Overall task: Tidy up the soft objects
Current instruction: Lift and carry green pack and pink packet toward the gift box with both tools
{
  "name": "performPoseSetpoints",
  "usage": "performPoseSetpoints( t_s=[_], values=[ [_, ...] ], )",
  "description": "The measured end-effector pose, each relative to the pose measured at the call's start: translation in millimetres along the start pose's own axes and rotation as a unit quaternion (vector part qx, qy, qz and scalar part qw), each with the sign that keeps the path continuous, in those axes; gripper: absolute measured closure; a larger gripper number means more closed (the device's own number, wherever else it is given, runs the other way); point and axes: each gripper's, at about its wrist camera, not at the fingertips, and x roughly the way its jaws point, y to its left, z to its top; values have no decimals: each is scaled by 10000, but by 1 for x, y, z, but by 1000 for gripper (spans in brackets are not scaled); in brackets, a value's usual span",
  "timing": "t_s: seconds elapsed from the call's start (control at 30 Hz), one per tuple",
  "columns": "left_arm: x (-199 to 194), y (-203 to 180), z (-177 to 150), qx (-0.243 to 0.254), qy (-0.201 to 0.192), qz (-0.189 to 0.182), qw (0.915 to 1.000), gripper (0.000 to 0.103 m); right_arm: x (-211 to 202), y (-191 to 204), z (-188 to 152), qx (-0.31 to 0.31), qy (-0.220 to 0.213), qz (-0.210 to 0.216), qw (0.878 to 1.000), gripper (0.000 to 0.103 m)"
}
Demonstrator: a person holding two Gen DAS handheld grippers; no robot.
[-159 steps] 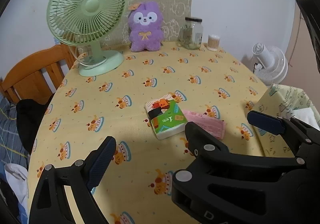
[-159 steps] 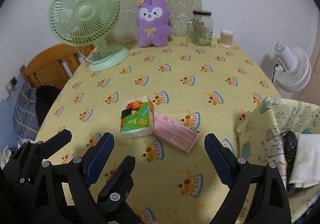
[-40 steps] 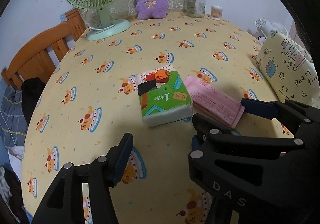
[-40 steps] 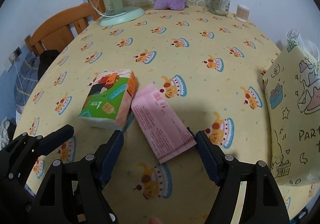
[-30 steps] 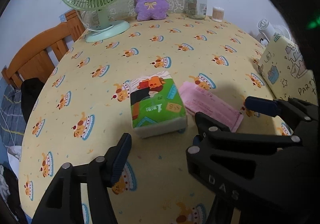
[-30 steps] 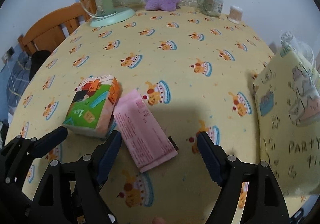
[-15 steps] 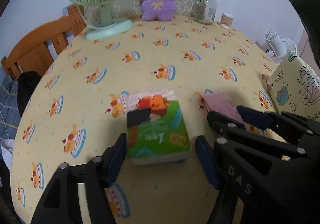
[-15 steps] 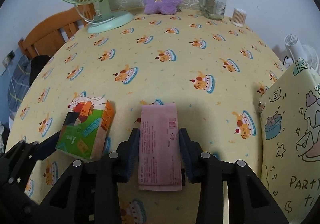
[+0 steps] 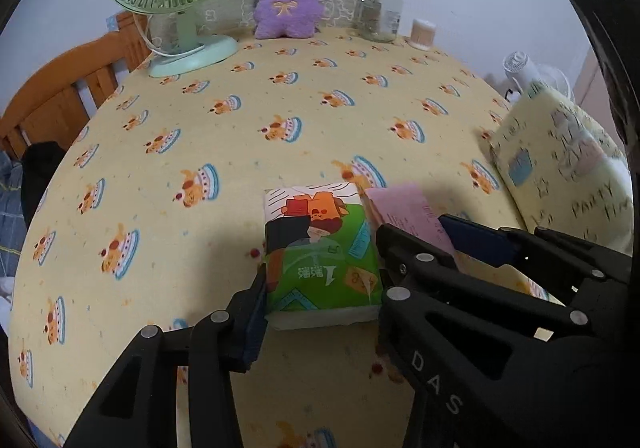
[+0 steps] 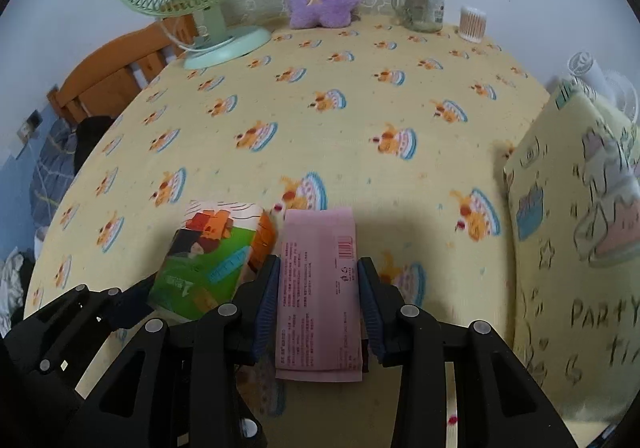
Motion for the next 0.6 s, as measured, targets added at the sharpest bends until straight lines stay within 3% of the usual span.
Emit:
performPoseSetpoints(
  t_s=[0.23,0.4,0.6],
  values=[
    [-8,3,-11,-35,6,69,10000,52,-6,7,-12,-15,-6,19,10000,61],
    [-16,4,-15,-94,42,-85,9999,52,-11,11,-16,-108,51,88,9999,61],
    [-34,1,-7,-56,-143,-95,9998,52,-28,14,-12,-99,-90,75,9999,61]
  ],
)
